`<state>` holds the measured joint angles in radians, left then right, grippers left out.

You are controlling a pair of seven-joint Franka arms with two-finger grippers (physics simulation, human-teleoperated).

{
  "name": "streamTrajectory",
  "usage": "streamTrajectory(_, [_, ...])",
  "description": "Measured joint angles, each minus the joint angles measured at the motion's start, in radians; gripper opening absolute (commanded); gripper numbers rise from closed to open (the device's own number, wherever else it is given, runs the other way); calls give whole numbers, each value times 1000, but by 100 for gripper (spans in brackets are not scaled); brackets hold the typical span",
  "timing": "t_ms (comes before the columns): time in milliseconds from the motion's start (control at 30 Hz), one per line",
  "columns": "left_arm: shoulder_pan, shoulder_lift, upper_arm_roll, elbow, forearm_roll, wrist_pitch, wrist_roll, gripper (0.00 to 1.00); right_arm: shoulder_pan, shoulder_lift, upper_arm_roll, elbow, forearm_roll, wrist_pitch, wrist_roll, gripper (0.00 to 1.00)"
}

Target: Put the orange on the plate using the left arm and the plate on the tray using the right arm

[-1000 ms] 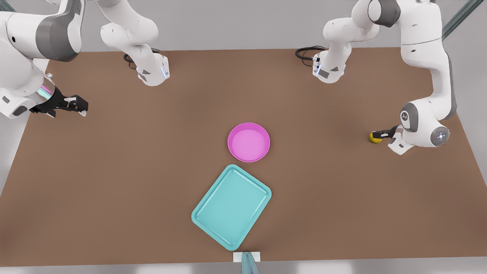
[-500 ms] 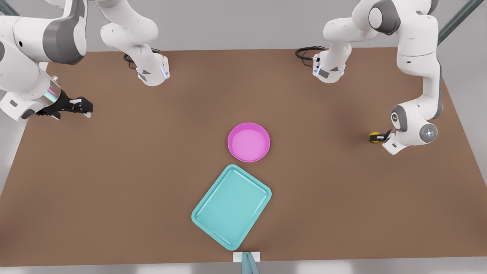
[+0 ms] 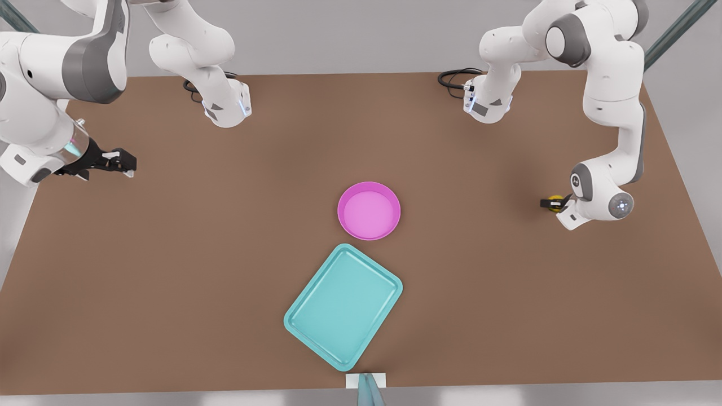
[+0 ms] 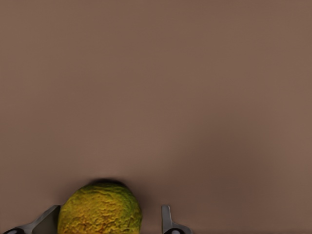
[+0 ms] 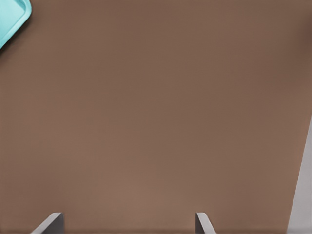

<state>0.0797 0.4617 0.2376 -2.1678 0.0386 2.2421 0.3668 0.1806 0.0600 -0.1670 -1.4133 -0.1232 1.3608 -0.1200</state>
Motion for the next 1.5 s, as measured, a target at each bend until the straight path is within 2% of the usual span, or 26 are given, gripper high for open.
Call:
streamTrajectory(67, [0, 3, 0, 0, 0, 1, 5, 91, 1, 2, 0, 0, 0, 0, 0, 100])
streamTrajectory(333, [0, 15, 0, 1, 0, 6, 20, 91, 5, 5, 0, 0, 1, 1, -2, 100])
streamTrajectory(367, [0, 18, 0, 1, 0, 6, 21, 82, 4, 5, 0, 0, 1, 1, -2, 100])
streamTrajectory(467, [0, 22, 0, 0, 0, 7, 25, 79, 3, 8, -1, 0, 2, 1, -3, 100])
streamTrajectory(567, [-1, 20, 0, 0, 3, 5, 26, 68, 1, 10, -2, 0, 3, 2, -3, 100])
streamTrajectory(767, [-8, 0, 0, 3, 7, -10, 18, 67, -1, 10, -6, 2, 8, 2, -5, 100])
streamTrajectory(867, [-89, -109, -6, 8, 7, -44, 3, 67, -3, 11, -6, 1, 9, 2, -5, 100])
streamTrajectory(967, [-325, -137, -22, 206, -1, -159, -53, 67, -3, 13, -6, 0, 9, 2, -5, 100])
streamTrajectory(1100, [-674, 29, -47, 628, -76, -344, -177, 67, -1, 13, -6, 0, 9, 3, -6, 100])
streamTrajectory(1233, [-738, 243, -197, 927, -123, -429, -353, 67, 0, 14, -7, -1, 9, 3, -6, 100])
streamTrajectory(1333, [-750, 304, -259, 982, -136, -415, -493, 67, -1, 19, -7, 0, 9, 3, -6, 100])
streamTrajectory(1467, [-760, 337, -300, 954, -160, -413, -651, 68, -1, 21, -8, -1, 9, 3, -6, 100])
streamTrajectory(1500, [-764, 346, -302, 953, -169, -413, -686, 100, -1, 21, -8, -1, 9, 3, -6, 100])
